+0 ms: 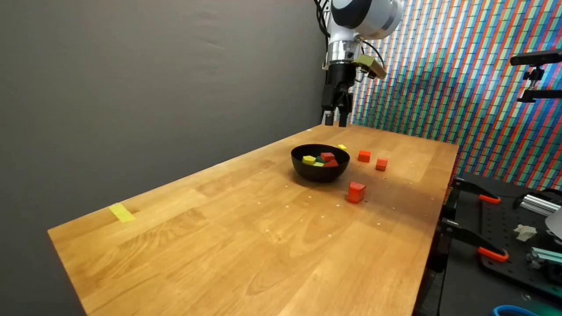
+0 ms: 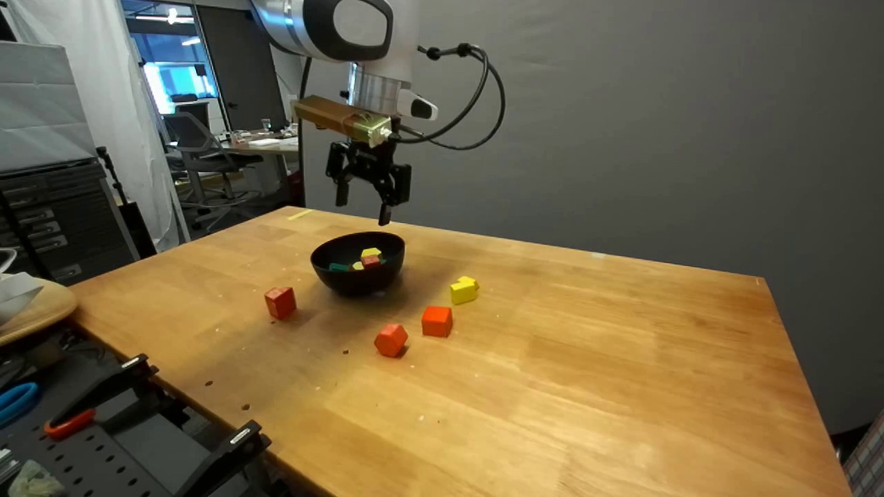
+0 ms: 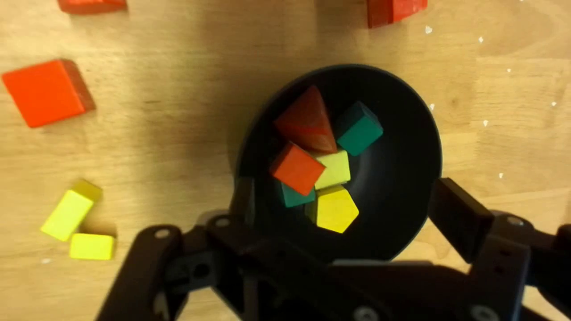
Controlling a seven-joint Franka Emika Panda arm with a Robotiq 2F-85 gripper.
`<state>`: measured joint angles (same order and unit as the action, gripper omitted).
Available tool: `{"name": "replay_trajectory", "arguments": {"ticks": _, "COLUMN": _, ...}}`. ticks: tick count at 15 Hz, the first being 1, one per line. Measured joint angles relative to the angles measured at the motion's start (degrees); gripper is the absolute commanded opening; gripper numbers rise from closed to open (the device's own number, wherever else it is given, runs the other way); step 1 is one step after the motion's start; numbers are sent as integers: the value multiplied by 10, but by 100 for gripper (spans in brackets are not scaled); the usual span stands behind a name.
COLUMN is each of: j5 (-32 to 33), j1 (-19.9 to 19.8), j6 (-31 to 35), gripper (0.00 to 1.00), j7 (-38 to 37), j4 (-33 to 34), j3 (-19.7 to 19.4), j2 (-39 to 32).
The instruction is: Put the blocks in the bowl
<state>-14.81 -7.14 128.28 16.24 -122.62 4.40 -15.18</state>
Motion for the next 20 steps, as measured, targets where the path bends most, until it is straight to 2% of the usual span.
{"name": "replay_trajectory", "arguments": {"ticks": 4, "j5": 0, "j1": -2, "j6": -9, "gripper": 100, "j7": 9, "j4": -103, "j3": -15, "j2": 95}}
{"name": "replay_trajectory", "arguments": {"ticks": 6, "j5": -8, "j1": 12, "j6": -1, "gripper": 100, "j7": 9, "j4": -158, "j3": -14, "j2": 124}}
{"name": "replay_trajectory", "arguments": {"ticks": 8, "j5": -35, "j1": 35, "j6": 53, "gripper": 100, "j7": 7, "j4": -212, "j3": -10, "j2": 136}}
{"name": "replay_trajectory", "arguments": {"ticks": 10, "j5": -85, "j1": 62, "j6": 145, "gripper": 100, "j7": 6, "j4": -260, "j3": 2, "j2": 132}}
{"name": "replay_trajectory", "arguments": {"ticks": 15, "j5": -89, "j1": 74, "j6": 155, "gripper": 100, "j7": 6, "j4": -268, "j3": -1, "j2": 123}}
{"name": "replay_trajectory", "arguments": {"ticks": 20, "j5": -89, "j1": 89, "j6": 182, "gripper": 100, "j7": 8, "j4": -266, "j3": 14, "j2": 90}}
